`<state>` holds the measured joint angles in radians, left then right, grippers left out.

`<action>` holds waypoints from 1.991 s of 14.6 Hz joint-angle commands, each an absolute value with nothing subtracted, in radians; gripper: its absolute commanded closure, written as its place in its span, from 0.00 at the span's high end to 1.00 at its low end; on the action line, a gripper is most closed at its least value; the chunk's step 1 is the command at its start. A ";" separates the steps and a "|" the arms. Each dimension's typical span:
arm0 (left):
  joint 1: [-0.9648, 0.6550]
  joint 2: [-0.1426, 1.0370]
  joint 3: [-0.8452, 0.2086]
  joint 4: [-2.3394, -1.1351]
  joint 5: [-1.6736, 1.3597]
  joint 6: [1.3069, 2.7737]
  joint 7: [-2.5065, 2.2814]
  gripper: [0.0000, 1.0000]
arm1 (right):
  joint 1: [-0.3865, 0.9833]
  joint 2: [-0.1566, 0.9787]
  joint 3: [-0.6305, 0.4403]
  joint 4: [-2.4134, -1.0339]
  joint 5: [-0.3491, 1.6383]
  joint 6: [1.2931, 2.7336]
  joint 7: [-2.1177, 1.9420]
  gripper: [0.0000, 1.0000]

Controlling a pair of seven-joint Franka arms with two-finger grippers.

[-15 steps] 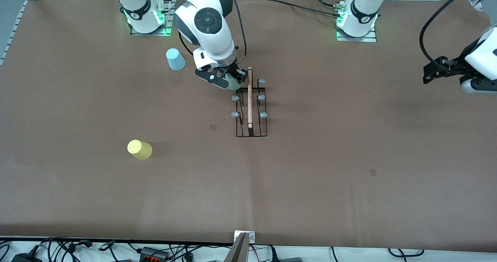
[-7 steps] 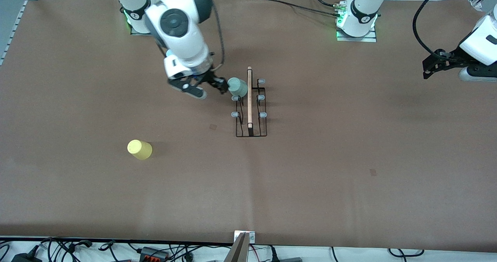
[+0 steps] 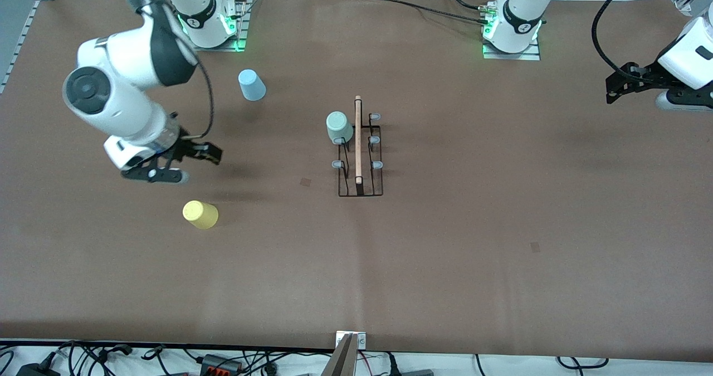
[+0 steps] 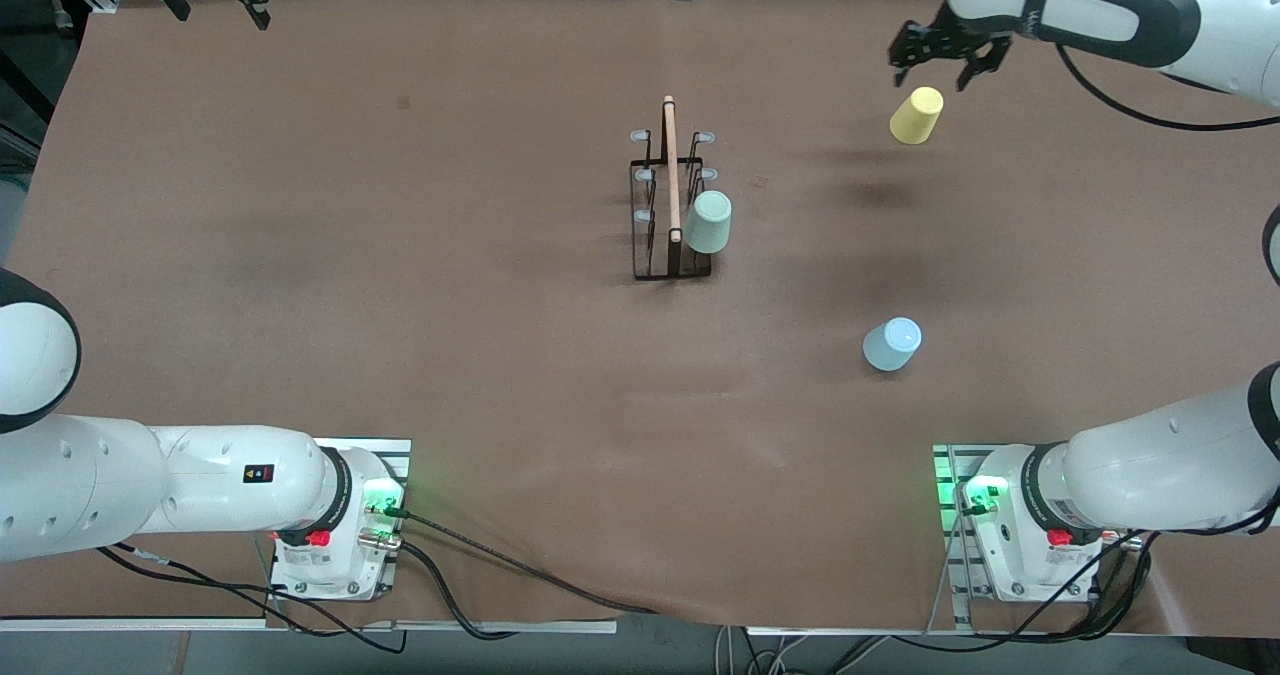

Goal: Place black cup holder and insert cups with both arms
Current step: 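Release the blue cup and move the right gripper to the yellow cup, then grasp the yellow cup with the right gripper and lift it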

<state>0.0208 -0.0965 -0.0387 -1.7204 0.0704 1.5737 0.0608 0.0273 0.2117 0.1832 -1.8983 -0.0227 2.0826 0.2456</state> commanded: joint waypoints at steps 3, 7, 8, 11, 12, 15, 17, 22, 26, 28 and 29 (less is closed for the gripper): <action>0.008 -0.062 -0.029 -1.654 0.025 1.560 0.083 1.00 | 0.029 0.336 0.107 -1.894 -0.041 2.285 -0.020 1.00; 0.012 -0.029 -0.031 -1.614 0.025 1.557 0.084 1.00 | 0.029 0.451 0.101 -1.893 -0.043 2.486 -0.021 1.00; 0.012 -0.029 -0.031 -1.614 0.025 1.555 0.084 1.00 | 0.032 0.477 0.095 -1.893 -0.044 2.522 -0.021 1.00; 0.011 -0.029 -0.031 -1.614 0.025 1.555 0.084 1.00 | 0.032 0.512 0.077 -1.893 -0.064 2.554 -0.035 1.00; 0.011 -0.029 -0.031 -1.614 0.025 1.555 0.084 1.00 | 0.031 0.521 0.077 -1.893 -0.064 2.557 -0.037 1.00; 0.011 -0.029 -0.031 -1.614 0.025 1.555 0.084 1.00 | 0.032 0.557 0.077 -1.894 -0.051 2.611 -0.035 1.00; 0.011 -0.029 -0.031 -1.614 0.025 1.554 0.084 1.00 | 0.032 0.560 0.077 -1.894 -0.051 2.615 -0.037 1.00; 0.012 -0.029 -0.031 -1.614 0.025 1.552 0.084 1.00 | 0.034 0.558 0.077 -1.894 -0.051 2.611 -0.040 0.42; 0.012 -0.029 -0.031 -1.614 0.025 1.552 0.084 1.00 | 0.037 0.537 0.077 -1.894 -0.051 2.600 -0.040 0.19; 0.012 -0.029 -0.031 -1.614 0.025 1.552 0.084 1.00 | 0.052 0.462 0.080 -1.891 -0.046 2.507 -0.025 0.18; 0.012 -0.029 -0.031 -1.614 0.025 1.552 0.084 1.00 | 0.076 0.418 0.081 -1.882 -0.038 2.458 0.010 0.18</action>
<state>0.0152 -0.0415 -0.0384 -1.6433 0.0386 1.5733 0.0629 0.0380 0.5260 0.0824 -1.8802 -0.0490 2.5610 -0.0182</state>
